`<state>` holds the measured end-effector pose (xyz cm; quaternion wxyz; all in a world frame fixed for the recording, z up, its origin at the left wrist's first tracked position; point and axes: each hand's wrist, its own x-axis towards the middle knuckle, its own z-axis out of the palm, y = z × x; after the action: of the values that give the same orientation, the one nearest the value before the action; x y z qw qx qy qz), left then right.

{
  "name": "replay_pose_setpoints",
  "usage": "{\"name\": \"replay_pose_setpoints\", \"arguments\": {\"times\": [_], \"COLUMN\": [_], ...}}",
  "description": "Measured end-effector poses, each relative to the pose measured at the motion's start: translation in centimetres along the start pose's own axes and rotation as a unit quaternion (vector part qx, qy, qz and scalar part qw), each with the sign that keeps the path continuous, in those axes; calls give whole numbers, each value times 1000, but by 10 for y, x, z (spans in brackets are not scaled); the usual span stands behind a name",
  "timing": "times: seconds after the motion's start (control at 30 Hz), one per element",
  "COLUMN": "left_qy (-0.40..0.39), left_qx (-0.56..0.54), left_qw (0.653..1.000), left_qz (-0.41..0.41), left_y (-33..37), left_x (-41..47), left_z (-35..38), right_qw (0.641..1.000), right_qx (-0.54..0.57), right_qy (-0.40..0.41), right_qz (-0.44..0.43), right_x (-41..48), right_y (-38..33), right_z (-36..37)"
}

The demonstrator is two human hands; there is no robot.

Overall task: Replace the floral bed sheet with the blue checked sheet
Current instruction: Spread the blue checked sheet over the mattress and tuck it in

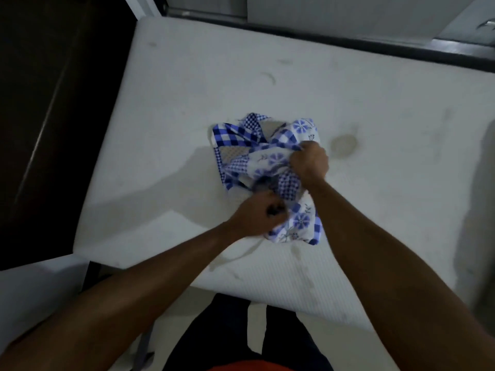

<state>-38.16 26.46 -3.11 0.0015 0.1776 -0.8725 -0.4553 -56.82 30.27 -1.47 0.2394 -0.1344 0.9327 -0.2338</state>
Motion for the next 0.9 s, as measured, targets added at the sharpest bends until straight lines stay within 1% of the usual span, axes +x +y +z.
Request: {"name": "replay_pose_setpoints", "arguments": {"times": [0.07, 0.1, 0.13, 0.17, 0.2, 0.23, 0.3, 0.33, 0.37, 0.43, 0.53, 0.6, 0.67, 0.7, 0.73, 0.8, 0.87, 0.9], "left_qy": [114, 160, 183, 180, 143, 84, -51, -103, -124, -103, -48, -16, 4, 7, 11, 29, 59, 77], "left_qx": [61, 110, 165, 218, 247, 249, 221, 196, 164, 114, 66, 5, -39, -44, -40, -26, -10, 0], "left_qw": [992, 981, 969, 959, 958, 963, 971, 972, 977, 987, 995, 997, 996, 997, 998, 999, 998, 997], "left_qz": [-12, -16, -22, -25, -40, -56, -80, -76, -61, -38, -56, -70, -83, -67, -40, -13, -9, -3], "left_y": [-16, -23, -27, -34, -38, -45, -48, -45, -40, -28, -6, 4, 19, 24, 31, 46, 59, 64], "left_x": [13, 22, 31, 40, 51, 61, 75, 77, 77, 73, 74, 77, 80, 81, 82, 85, 87, 85], "left_z": [-12, -19, -27, -31, -36, -38, -34, -29, -22, -11, -4, -3, -5, -6, -8, -16, -28, -36], "right_qw": [992, 985, 975, 966, 958, 954, 950, 948, 947, 952, 970, 983, 984, 980, 976, 973, 973, 976], "right_qx": [99, 145, 193, 234, 262, 278, 294, 302, 304, 282, 207, 152, 97, 88, 97, 144, 174, 170], "right_qy": [46, 59, 65, 71, 75, 74, 66, 66, 67, 83, 107, 106, 95, 83, 63, 29, 28, 31], "right_qz": [57, 77, 84, 84, 82, 82, 80, 78, 76, 83, 63, -8, -114, -157, -183, -176, -146, -133], "right_x": [9, 9, 7, 4, 0, -5, -14, -19, -24, -34, -45, -49, -45, -42, -40, -38, -32, -29], "right_y": [29, 43, 55, 67, 78, 88, 103, 110, 118, 134, 153, 155, 150, 145, 137, 120, 105, 99], "right_z": [-22, -29, -33, -37, -38, -38, -38, -37, -35, -32, -30, -30, -32, -33, -35, -41, -50, -55]}}
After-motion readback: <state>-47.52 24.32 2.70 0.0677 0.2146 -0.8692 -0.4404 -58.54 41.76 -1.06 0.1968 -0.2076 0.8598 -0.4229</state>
